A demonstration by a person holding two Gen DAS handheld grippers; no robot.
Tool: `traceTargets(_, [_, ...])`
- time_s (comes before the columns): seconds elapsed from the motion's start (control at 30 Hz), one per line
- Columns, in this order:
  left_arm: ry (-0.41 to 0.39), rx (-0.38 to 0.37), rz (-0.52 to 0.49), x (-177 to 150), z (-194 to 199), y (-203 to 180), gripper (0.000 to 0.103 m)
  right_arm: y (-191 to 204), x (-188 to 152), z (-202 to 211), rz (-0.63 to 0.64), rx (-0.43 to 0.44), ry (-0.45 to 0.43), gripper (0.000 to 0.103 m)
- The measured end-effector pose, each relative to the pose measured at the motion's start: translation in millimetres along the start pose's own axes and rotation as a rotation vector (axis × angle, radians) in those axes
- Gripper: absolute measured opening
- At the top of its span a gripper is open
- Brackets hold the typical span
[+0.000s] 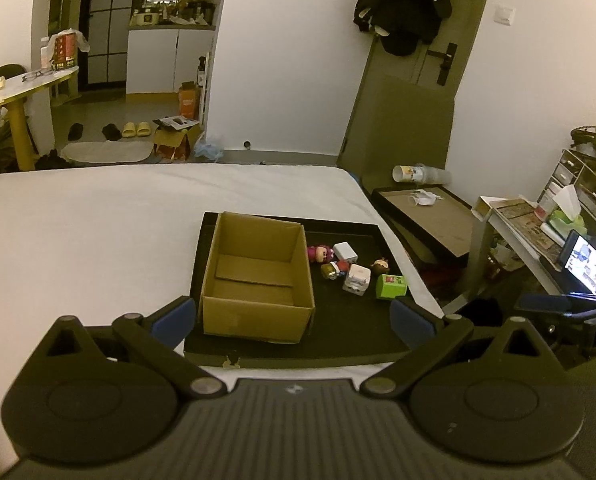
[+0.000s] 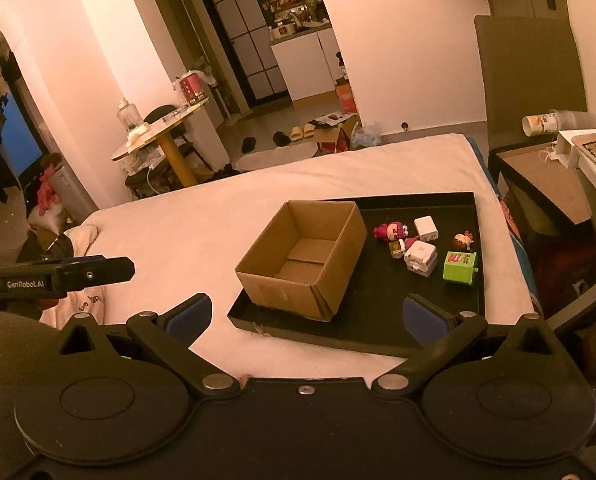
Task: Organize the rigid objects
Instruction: 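Move the left gripper to the cardboard box wall and grip it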
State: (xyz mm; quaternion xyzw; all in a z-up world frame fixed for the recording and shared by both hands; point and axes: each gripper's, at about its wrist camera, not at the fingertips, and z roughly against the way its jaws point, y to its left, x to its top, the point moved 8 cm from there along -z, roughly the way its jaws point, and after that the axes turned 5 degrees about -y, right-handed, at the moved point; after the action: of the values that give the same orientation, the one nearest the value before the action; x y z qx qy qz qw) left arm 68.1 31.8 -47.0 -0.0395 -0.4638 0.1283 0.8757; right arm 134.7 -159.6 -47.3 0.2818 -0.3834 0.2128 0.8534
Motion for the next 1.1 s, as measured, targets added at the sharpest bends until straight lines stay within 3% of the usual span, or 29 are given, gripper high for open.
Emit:
traceTargets(0.3, [0.024,0.021,0.015,4,-20,17,0.103,-2,2,-18,0.004,-0.016,0.015,0.103])
traceTargets(1.1, [0.145,0.107,0.062,-3,-87,64,0.103,-57,-2,-69,-0.074,-0.103,0.063,0.103])
